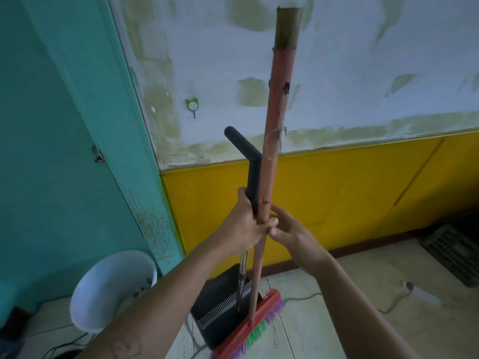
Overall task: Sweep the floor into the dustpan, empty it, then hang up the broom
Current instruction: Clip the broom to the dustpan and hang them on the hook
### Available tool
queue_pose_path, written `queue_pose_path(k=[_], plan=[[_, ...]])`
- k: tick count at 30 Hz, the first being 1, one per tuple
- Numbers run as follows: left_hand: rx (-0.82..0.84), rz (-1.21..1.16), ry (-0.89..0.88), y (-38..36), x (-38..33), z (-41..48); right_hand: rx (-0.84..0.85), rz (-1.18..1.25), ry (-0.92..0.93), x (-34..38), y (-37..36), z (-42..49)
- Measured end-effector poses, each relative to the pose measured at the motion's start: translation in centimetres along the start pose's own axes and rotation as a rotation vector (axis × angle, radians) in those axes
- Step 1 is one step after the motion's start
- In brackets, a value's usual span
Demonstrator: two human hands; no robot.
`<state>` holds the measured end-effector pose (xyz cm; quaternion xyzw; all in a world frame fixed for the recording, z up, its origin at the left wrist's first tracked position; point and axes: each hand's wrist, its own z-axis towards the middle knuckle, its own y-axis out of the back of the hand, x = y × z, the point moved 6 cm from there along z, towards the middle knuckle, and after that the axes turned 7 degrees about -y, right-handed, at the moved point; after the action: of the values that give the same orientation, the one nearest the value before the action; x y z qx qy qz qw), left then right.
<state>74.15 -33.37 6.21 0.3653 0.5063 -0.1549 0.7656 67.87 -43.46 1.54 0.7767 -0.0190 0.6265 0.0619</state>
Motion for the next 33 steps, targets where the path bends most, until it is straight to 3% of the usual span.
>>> queue_pose_path(k=[2,4,9,17,22,25,30,33], plan=[[0.041,0.026,-0.015,-0.3,-0.4,0.2,0.160,-0.068,-0.014,-0.8,-1.3,0.6],[0.062,0.035,-0.017,-0.5,-0.7,0.4,0.196,-0.113,-0.003,-1.0,-2.7,1.0],[0.073,0.041,-0.060,-0.9,-1.5,1.0,-0.117,0.125,0.167,-0.7,-3.1,1.7],[0.091,0.062,-0.130,-1.3,-2.2,1.7,-0.325,0.134,0.248,-1.0,-2.5,1.7],[0.163,-0.015,-0.100,-1.4,-2.1,2.2,-0.299,0.132,0.260,-0.5,-2.4,1.4],[0.230,-0.060,-0.057,-1.2,-1.5,2.0,-0.195,0.146,0.278,-0.6,-3.1,1.5],[0.220,-0.210,-0.005,0.2,-1.1,1.5,-0.045,0.005,0.099,-1.4,-3.4,1.8],[0.308,-0.303,-0.008,0.6,-1.3,0.9,0.052,-0.066,0.108,-1.1,-3.0,1.7]])
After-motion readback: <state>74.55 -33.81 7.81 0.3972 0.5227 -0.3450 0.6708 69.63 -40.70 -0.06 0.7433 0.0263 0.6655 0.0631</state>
